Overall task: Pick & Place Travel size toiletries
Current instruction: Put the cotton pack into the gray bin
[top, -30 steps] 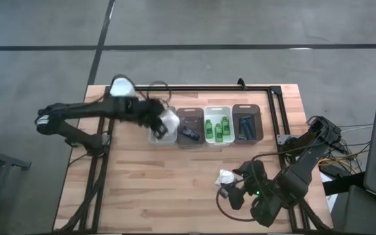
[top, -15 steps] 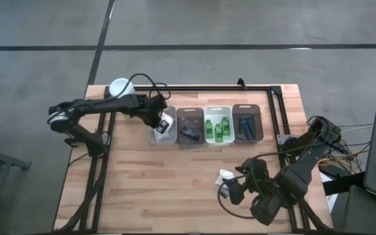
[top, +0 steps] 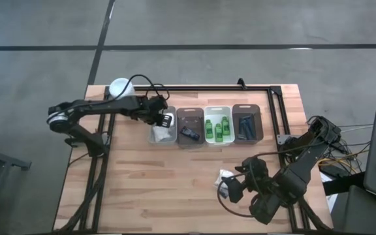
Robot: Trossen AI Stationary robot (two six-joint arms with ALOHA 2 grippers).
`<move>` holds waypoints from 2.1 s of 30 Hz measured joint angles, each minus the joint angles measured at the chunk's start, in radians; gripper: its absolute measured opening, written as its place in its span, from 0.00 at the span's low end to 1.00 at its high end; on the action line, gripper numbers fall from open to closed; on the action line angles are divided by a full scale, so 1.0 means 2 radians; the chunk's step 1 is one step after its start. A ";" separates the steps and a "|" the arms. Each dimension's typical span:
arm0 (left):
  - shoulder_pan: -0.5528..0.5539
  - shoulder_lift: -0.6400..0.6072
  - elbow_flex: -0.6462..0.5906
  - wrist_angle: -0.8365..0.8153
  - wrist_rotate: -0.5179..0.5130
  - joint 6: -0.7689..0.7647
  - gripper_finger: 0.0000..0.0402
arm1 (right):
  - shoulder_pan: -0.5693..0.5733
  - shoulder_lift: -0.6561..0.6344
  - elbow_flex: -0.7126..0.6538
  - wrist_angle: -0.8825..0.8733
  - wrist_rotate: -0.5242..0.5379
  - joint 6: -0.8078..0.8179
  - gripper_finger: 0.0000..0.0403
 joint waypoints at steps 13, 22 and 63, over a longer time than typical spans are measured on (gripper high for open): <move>-0.035 -0.112 0.000 0.011 0.012 0.042 0.41 | 0.000 0.000 0.000 -0.001 -0.002 -0.004 0.90; -0.093 -0.149 -0.001 0.137 0.024 0.119 0.41 | 0.000 0.000 0.000 -0.001 -0.037 0.047 0.90; -0.332 -0.079 -0.001 0.276 0.056 0.182 0.41 | -0.003 0.074 -0.184 0.194 -0.212 0.243 0.84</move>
